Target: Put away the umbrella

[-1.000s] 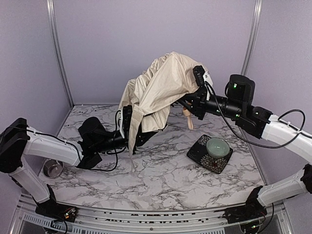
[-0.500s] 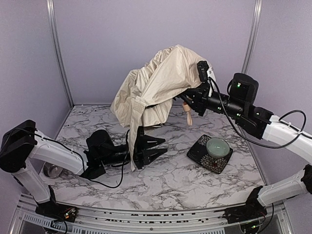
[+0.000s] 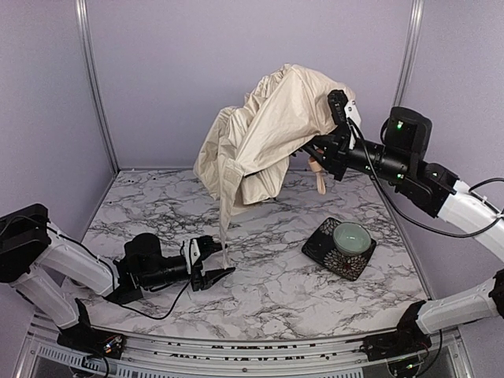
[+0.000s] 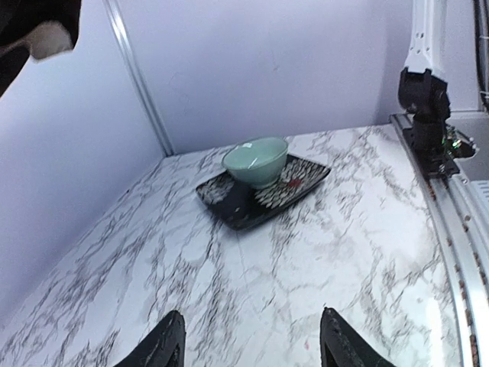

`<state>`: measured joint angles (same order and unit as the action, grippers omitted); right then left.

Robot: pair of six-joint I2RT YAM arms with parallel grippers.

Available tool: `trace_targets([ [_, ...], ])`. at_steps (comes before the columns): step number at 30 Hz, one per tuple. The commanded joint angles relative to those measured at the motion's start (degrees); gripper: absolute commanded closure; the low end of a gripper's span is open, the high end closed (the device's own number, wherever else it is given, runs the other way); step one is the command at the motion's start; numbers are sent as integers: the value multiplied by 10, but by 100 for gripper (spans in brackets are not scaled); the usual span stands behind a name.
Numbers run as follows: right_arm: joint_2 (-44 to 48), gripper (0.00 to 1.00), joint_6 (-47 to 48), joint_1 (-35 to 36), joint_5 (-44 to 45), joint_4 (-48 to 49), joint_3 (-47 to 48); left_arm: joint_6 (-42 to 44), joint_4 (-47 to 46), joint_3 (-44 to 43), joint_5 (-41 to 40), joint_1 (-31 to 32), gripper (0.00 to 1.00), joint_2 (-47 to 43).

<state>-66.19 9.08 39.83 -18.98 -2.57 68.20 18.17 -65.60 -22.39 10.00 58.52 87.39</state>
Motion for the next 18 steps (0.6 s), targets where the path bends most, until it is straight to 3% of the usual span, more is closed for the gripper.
trace_targets([
  [1, 33, 100, 49, -7, -7, -32, 52, -56, -4, 18, -22, -68, 40, 4],
  [6, 38, 100, 71, -7, 14, -72, 64, -95, -29, 36, 47, -104, 40, -62],
  [11, 36, 100, 87, -7, 34, -85, 71, -83, 23, 18, 225, -85, 32, -157],
  [14, 28, 100, 89, -7, 29, -89, 78, -37, 76, -8, 228, -44, 24, -183],
  [18, 20, 100, 88, -7, 22, -87, 83, -49, 83, -44, 224, -33, 18, -150],
])
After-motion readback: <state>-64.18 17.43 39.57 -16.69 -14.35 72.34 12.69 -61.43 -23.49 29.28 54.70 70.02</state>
